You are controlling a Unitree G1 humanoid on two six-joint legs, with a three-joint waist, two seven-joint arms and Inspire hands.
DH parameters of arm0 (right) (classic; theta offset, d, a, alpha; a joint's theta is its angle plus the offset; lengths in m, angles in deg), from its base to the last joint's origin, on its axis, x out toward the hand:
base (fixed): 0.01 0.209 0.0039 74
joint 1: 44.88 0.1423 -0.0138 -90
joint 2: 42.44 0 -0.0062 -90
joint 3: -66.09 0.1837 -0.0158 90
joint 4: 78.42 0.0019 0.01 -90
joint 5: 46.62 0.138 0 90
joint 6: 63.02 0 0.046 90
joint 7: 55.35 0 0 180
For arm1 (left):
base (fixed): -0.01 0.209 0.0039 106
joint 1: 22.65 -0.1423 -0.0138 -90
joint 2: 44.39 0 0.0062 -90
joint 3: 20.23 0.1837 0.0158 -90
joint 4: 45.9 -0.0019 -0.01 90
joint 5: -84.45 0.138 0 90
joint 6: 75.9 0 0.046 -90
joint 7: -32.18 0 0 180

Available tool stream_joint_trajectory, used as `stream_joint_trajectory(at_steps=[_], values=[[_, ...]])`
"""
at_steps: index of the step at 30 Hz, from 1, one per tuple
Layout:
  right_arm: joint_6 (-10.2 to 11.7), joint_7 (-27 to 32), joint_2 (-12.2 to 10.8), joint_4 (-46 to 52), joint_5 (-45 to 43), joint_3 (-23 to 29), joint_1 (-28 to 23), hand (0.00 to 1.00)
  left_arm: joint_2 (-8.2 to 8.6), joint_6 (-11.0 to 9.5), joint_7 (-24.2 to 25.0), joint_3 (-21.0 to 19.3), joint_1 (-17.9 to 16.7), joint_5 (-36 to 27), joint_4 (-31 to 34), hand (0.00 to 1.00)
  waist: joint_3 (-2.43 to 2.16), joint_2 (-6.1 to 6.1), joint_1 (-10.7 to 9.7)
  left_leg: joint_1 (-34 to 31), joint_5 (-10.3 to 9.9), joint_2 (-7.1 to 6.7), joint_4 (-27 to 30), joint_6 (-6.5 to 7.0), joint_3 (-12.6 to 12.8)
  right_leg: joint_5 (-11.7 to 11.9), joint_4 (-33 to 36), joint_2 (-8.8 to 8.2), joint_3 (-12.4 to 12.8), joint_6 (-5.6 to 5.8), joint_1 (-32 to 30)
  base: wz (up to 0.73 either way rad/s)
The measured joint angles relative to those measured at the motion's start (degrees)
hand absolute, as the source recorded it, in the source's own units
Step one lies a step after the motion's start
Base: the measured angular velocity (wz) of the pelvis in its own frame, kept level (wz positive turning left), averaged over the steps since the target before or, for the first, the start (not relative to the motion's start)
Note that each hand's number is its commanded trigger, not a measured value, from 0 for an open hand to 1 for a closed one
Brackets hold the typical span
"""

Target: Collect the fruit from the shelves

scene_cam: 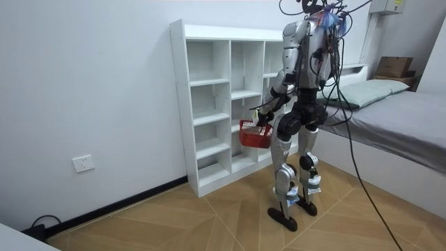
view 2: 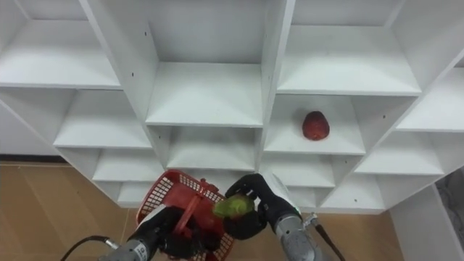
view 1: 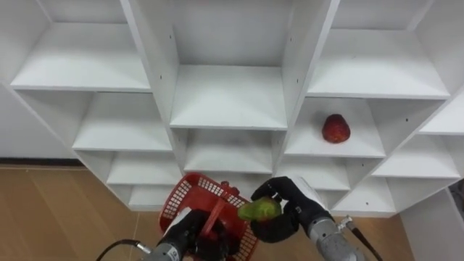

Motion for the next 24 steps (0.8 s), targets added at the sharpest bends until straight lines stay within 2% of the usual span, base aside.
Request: stream_joint_trajectory(at_steps=[9, 17, 24], values=[[0.1, -1.3, -0.2, -4.9, -1.5, -1.2, 3.6, 1.0, 0.1, 0.0, 1.7, 0.1, 0.1, 2.9, 0.1, 1.0, -0.07, 0.25, 0.1, -2.4, 0.0, 0.07, 1.3, 0.0, -0.4, 0.0, 1.1, -0.1, -0.5, -0.07, -2.1, 0.02], [0.1, -2.8, -0.7, -11.0, -1.6, -2.2, 6.0, 1.0, 0.77, 0.0, 2.1, 0.3, 0.3, 3.9, 0.0, 1.0, 0.2, 0.78, 0.2, -3.3, 0.0, 0.06, 1.5, 0.01, -1.5, -0.1, 1.5, -0.18, -1.6, -0.22, -2.6, 0.06], [0.2, -2.4, -1.1, -16.9, -0.2, -2.3, 10.8, 1.0, -0.07, 0.0, 2.9, 4.1, 1.0, 3.8, 0.0, 1.0, 0.24, 0.83, 0.2, -3.5, 0.0, -0.11, 1.7, 0.01, -1.9, -0.5, 1.8, -0.88, -2.9, -0.23, -2.6, 0.05]])
